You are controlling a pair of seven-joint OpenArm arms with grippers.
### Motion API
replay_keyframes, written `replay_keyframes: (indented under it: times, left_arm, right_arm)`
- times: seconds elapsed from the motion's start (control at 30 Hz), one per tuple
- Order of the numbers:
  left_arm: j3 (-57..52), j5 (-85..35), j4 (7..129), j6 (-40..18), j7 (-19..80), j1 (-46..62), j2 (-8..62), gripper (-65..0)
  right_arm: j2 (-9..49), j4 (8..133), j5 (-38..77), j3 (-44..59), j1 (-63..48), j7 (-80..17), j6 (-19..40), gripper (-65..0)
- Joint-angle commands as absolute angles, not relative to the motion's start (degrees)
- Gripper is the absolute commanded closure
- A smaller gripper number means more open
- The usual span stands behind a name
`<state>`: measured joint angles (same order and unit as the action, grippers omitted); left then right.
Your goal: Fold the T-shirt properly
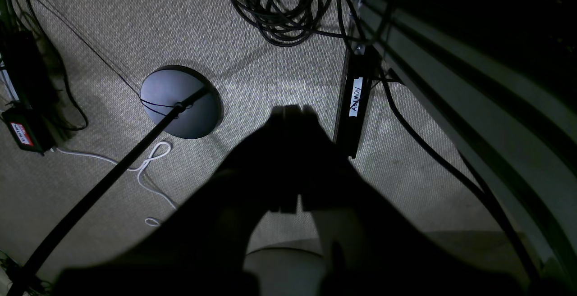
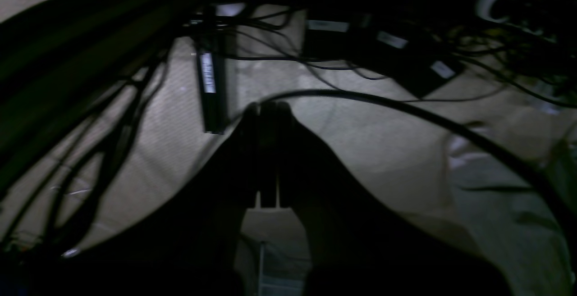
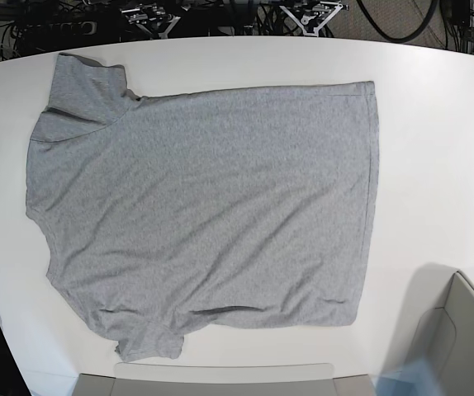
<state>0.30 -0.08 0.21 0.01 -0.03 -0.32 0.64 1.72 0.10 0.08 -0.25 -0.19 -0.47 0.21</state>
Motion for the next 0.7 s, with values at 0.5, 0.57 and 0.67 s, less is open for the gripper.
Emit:
replay_keyframes:
  times: [0.5, 0.57, 0.67]
  left_arm:
    - [0.6, -0.1, 0.2, 0.3, -0.3, -0.3, 0.7, -0.2]
    - [0.6, -0.1, 0.2, 0.3, -0.3, -0.3, 0.8, -0.2]
    - [0.6, -0.1, 0.2, 0.3, -0.3, -0.3, 1.2, -0.2]
  right_arm:
    - [1.9, 0.0, 0.1, -0.4, -0.4, -0.5, 0.4, -0.4]
    - [1.9, 0.0, 0.1, -0.4, -0.4, -0.5, 0.4, -0.4]
    - [1.9, 0.0, 0.1, -0.4, -0.4, -0.5, 0.4, -0.4]
